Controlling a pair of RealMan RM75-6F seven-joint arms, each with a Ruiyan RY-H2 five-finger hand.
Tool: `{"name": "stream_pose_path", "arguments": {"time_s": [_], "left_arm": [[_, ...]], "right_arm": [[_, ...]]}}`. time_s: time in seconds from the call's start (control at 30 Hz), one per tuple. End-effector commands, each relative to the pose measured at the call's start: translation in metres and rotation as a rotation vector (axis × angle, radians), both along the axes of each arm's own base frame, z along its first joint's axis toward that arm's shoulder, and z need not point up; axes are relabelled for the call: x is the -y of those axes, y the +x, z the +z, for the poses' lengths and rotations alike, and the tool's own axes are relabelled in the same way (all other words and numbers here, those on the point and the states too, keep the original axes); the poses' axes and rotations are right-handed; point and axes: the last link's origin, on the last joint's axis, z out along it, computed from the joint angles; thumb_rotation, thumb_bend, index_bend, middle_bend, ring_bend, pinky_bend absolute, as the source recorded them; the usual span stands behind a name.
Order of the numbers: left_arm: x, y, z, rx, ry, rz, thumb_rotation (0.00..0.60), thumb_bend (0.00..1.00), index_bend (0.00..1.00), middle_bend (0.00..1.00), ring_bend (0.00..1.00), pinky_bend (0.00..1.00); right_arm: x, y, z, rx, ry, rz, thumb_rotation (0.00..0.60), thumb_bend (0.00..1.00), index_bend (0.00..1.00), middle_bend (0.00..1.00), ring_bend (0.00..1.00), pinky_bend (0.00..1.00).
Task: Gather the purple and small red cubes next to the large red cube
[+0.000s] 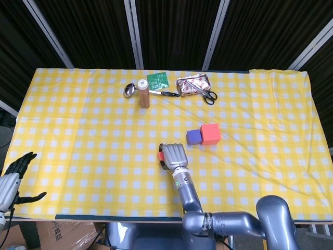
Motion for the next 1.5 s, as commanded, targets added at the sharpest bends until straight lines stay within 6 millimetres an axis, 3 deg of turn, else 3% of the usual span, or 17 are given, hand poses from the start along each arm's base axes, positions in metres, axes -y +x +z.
{"name": "stream_pose_path", "arguments": {"time_s": [0.03,0.67,1.5], "left_arm": [[0.0,0.0,0.0,0.001,0.001,0.001,0.6,0.01,0.0,0.0,0.0,0.0],[-0.001,-0.001,0.0,0.015,-0.014,0.014,0.6,0.02,0.0,0.0,0.0,0.0],[0.0,0.0,0.0,0.011,-0.013,0.011,0.6,0.02,0.0,0.0,0.0,0.0]], "right_arm": [[0.008,0.003,0.001,0.011,-0.027,0.0,0.6,0.49,0.52,1.0,1.0,0.95],[0.047,-0.012,-0.01,-0.053,-0.118,-0.016,0.6,0.49,0.52,1.0,1.0,0.95],[0.047,-0.031,0.001,-0.113,-0.13,-0.045,0.6,0.49,0.52,1.0,1.0,0.95]]}}
